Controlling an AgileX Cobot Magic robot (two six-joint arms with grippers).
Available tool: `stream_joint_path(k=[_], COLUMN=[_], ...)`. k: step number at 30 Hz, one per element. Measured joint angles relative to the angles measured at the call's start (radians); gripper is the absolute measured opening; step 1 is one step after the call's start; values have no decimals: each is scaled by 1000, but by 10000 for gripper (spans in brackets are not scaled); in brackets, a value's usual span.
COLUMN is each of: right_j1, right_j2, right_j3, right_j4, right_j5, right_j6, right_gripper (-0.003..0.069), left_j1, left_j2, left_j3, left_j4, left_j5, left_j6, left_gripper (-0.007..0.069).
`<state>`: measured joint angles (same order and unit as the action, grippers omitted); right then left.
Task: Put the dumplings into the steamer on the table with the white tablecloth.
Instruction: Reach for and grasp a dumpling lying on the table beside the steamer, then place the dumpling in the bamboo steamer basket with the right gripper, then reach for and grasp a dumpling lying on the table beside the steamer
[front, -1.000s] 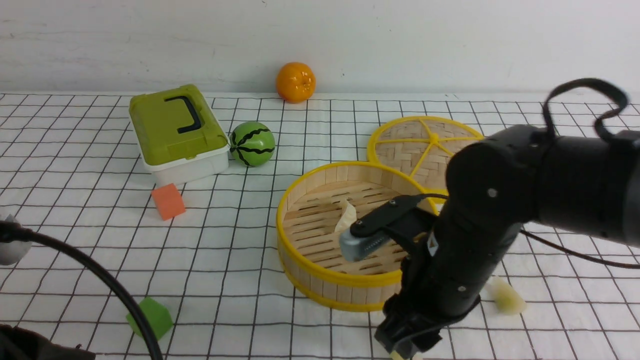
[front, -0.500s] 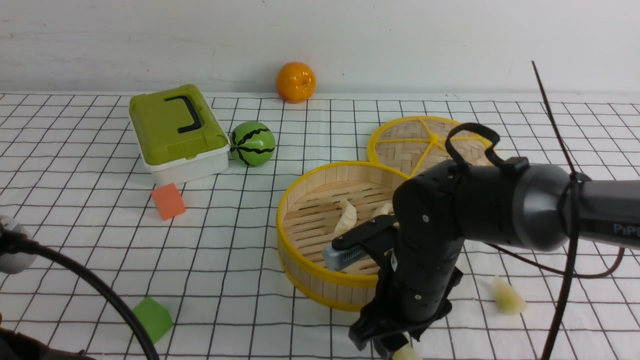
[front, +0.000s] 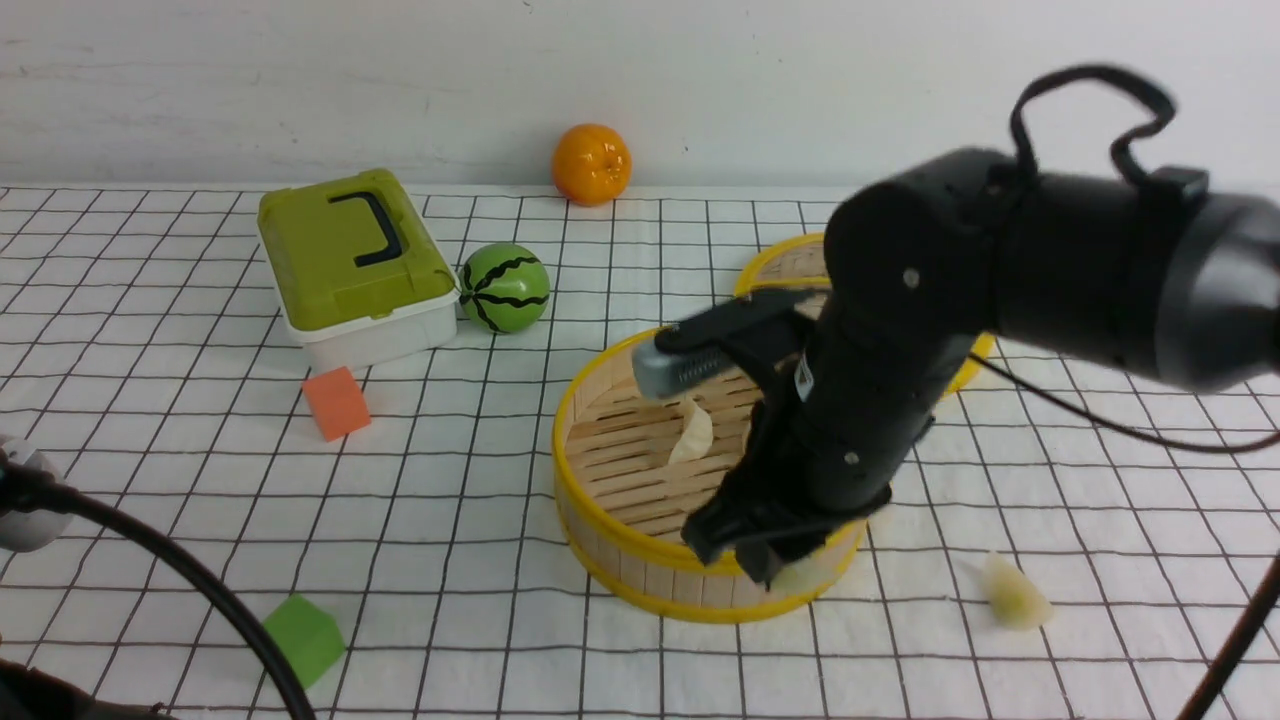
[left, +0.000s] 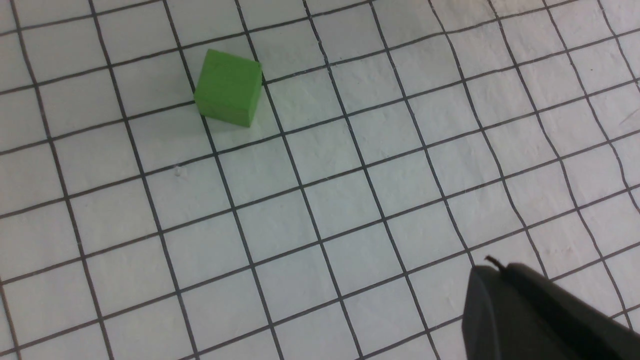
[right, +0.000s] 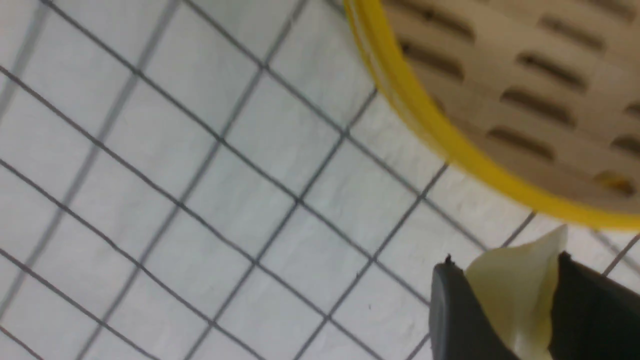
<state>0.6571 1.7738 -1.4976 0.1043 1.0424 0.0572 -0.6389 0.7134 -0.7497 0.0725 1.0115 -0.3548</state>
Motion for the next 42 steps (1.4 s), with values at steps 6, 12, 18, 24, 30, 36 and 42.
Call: stream_joint_path(k=[6,12,18,24,30,36,42], right_j1=[0,0,0,0,-1,-84,-260], right_j2=[68,260,360,357,237,37,-47], right_j3=[-144,-222,-235,-239,-235,-68,153], right_j4=[-19,-55,-85,-115,-149,-189,-188], right_j5=[-33,-95,-121,-114,80,121,50], right_j6=[11,76,139,189,158,126,88], right_gripper=[233,233,257,421,479,473,470], left_j1=[0,0,0,0,0,0,0], left_j2=[0,0,0,0,0,0,0], left_j3=[0,0,0,0,0,0,0], left_j4=[14,14,14,14,15,15,15], left_j5=[-2,-2,8,9,16,29,35], left_j6=[0,1,1,1,1,1,1], left_gripper=[-13,-11,-11,-11,-11,-10,-5])
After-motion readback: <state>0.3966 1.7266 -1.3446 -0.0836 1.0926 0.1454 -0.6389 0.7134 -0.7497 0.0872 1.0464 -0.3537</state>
